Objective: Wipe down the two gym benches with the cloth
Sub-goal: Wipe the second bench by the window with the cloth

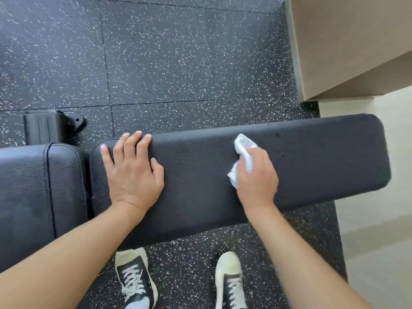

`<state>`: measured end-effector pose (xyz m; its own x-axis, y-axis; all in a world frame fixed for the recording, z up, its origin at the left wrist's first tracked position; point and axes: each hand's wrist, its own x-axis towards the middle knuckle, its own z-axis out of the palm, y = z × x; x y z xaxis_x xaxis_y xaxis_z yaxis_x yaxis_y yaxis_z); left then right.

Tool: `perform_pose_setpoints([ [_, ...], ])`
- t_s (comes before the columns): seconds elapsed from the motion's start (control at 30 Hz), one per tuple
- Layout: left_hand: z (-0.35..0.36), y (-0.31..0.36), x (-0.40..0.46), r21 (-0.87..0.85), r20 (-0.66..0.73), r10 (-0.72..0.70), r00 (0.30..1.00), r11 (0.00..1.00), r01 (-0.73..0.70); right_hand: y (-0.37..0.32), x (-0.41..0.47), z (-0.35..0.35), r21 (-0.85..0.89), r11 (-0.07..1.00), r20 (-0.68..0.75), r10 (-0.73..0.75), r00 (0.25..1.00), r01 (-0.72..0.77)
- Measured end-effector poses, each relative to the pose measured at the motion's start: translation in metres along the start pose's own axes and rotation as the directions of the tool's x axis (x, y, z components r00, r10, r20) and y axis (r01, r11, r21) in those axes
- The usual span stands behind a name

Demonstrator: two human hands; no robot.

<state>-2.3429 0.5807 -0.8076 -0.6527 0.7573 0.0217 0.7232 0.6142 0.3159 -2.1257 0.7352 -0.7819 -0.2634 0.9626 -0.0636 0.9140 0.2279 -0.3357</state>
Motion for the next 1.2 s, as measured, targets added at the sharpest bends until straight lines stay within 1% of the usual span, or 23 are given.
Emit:
perform_pose_setpoints([
  [0.03, 0.0, 0.0, 0.0, -0.009, 0.001, -0.003, 1.0, 1.0, 0.003, -0.017, -0.009, 0.004, -0.006, 0.999, 0.006, 0.036, 0.999, -0.036],
  [0.07, 0.0, 0.0, 0.001, -0.017, 0.001, -0.006, 1.0, 1.0, 0.007, -0.037, -0.02, 0.009, 0.01, 1.0, 0.02, 0.026, 0.999, -0.027],
  [0.13, 0.0, -0.001, 0.001, -0.023, 0.004, -0.011, 1.0, 1.0, 0.011, -0.078, -0.046, 0.025, 0.049, 0.989, 0.049, -0.139, 0.989, 0.136],
  [0.2, 0.0, -0.004, 0.001, -0.02, 0.008, -0.006, 1.0, 1.0, 0.006, -0.108, -0.064, 0.041, 0.079, 0.941, 0.071, -0.333, 0.94, 0.328],
  [0.27, 0.0, -0.002, 0.001, -0.007, 0.015, -0.001, 1.0, 1.0, 0.001, -0.119, -0.066, 0.05, 0.11, 0.909, 0.056, -0.409, 0.911, 0.402],
  [0.33, -0.002, -0.001, 0.0, 0.005, 0.032, 0.001, 0.999, 1.0, -0.001, -0.113, -0.062, 0.049, 0.133, 0.88, 0.066, -0.467, 0.882, 0.456],
  [0.37, -0.003, 0.001, -0.001, 0.015, 0.047, 0.005, 0.999, 1.0, -0.005, -0.105, -0.06, 0.045, 0.126, 0.85, 0.084, -0.522, 0.849, 0.511],
  [0.43, -0.006, 0.004, 0.0, 0.053, 0.082, 0.012, 0.997, 0.998, -0.017, -0.084, -0.053, 0.035, 0.101, 0.761, 0.121, -0.649, 0.751, 0.641],
  [0.5, -0.01, 0.008, 0.001, 0.108, 0.132, 0.036, 0.991, 0.993, -0.051, -0.052, -0.042, 0.02, 0.089, 0.677, 0.156, -0.734, 0.661, 0.731],
  [0.53, -0.011, 0.011, 0.001, 0.139, 0.154, 0.064, 0.986, 0.986, -0.086, -0.033, -0.036, 0.011, 0.076, 0.654, 0.172, -0.752, 0.636, 0.752],
  [0.57, -0.012, 0.015, 0.001, 0.168, 0.179, 0.11, 0.978, 0.976, -0.141, -0.014, -0.028, 0.001, 0.054, 0.653, 0.185, -0.75, 0.635, 0.756],
  [0.6, -0.013, 0.019, 0.001, 0.189, 0.215, 0.185, 0.959, 0.956, -0.226, 0.007, -0.019, -0.008, 0.03, 0.676, 0.188, -0.728, 0.66, 0.737],
  [0.67, -0.013, 0.031, 0.0, 0.201, 0.278, 0.337, 0.9, 0.896, -0.397, 0.04, -0.002, -0.024, 0.004, 0.781, 0.171, -0.616, 0.769, 0.624],
  [0.7, -0.013, 0.038, 0.001, 0.185, 0.282, 0.362, 0.889, 0.888, -0.42, 0.05, 0.004, -0.031, 0.007, 0.839, 0.159, -0.538, 0.828, 0.544],
  [0.73, -0.014, 0.046, 0.0, 0.156, 0.276, 0.334, 0.901, 0.91, -0.385, 0.056, 0.006, -0.033, 0.017, 0.885, 0.152, -0.462, 0.874, 0.465],
  [0.77, -0.014, 0.054, -0.002, 0.122, 0.257, 0.272, 0.927, 0.943, -0.31, 0.058, 0.004, -0.032, 0.03, 0.917, 0.138, -0.397, 0.907, 0.397],
  [0.83, -0.007, 0.068, -0.012, 0.068, 0.193, 0.166, 0.967, 0.981, -0.182, 0.051, -0.013, -0.026, 0.058, 0.953, 0.083, -0.301, 0.95, 0.297],
  [0.87, -0.001, 0.073, -0.02, 0.062, 0.166, 0.131, 0.977, 0.988, -0.143, 0.043, -0.028, -0.021, 0.078, 0.959, 0.06, -0.276, 0.959, 0.272],
  [0.9, 0.004, 0.076, -0.026, 0.066, 0.141, 0.111, 0.984, 0.991, -0.121, 0.035, -0.046, -0.015, 0.1, 0.948, 0.043, -0.309, 0.95, 0.303],
  [0.97, 0.014, 0.075, -0.029, 0.063, 0.077, 0.096, 0.992, 0.993, -0.101, 0.023, -0.084, -0.004, 0.108, 0.875, 0.047, -0.479, 0.877, 0.472],
  [1.03, 0.02, 0.072, -0.028, 0.065, 0.038, 0.109, 0.993, 0.992, -0.112, 0.021, -0.111, 0.003, 0.138, 0.769, 0.11, -0.638, 0.762, 0.624],
  [1.17, 0.026, 0.069, -0.029, 0.071, -0.009, 0.111, 0.994, 0.991, -0.111, 0.032, -0.106, 0.003, 0.197, 0.615, 0.178, -0.789, 0.589, 0.764],
  [1.2, 0.027, 0.069, -0.029, 0.065, -0.011, 0.113, 0.993, 0.992, -0.113, 0.038, -0.097, 0.0, 0.201, 0.59, 0.179, -0.807, 0.563, 0.782],
])
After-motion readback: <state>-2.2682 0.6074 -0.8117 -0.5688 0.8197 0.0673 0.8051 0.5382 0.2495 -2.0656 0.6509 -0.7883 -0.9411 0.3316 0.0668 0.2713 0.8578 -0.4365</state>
